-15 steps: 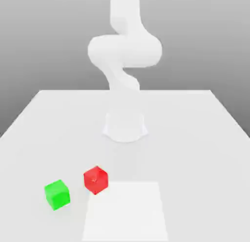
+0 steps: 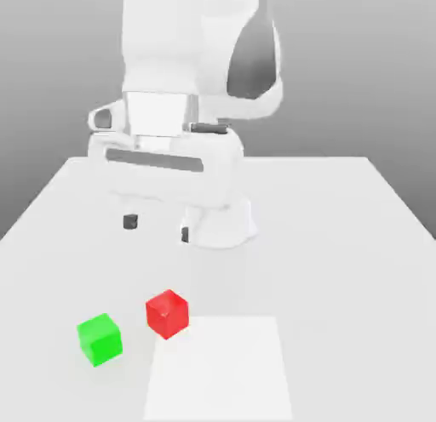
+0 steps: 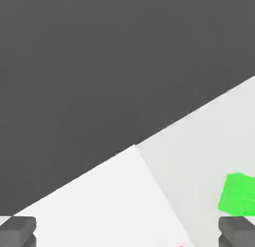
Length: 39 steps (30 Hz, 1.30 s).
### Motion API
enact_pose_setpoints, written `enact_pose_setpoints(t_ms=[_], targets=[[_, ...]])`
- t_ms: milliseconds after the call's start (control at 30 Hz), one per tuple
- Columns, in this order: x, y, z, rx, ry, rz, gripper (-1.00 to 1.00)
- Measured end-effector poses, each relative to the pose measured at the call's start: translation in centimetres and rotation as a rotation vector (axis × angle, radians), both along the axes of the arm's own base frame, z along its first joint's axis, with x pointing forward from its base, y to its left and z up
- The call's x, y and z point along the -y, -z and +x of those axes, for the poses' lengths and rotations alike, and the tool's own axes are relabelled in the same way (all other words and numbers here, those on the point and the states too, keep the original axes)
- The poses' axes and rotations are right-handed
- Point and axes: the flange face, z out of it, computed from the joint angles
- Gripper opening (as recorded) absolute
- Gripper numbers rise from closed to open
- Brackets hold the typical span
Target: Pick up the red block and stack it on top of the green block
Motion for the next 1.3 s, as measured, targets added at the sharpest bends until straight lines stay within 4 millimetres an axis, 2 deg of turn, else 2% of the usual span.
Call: enact_pose_setpoints(t_ms=[100,167,267,300,533,800,967,1200,1233,1300], targets=[[0.6,7.4,-3.1,-0.106,0.106,0.032,0.0],[0.9,10.1,-3.8,-0.126,0.132,0.038,0.0],[0.7,12.8,-4.1,-0.133,0.134,0.04,0.0],[0.7,13.6,-4.2,-0.133,0.134,0.04,-1.0],[0.7,13.8,-4.2,-0.132,0.134,0.039,-1.0],[0.8,8.0,-4.1,-0.133,0.13,0.039,-1.0],[4.0,6.3,-2.4,-0.135,0.024,0.03,-1.0],[10.3,4.2,-0.6,-0.138,-0.14,0.021,-1.0],[10.8,4.3,-0.4,-0.138,-0.159,0.02,-1.0],[11.3,5.8,-0.1,-0.138,-0.173,0.019,-1.0]])
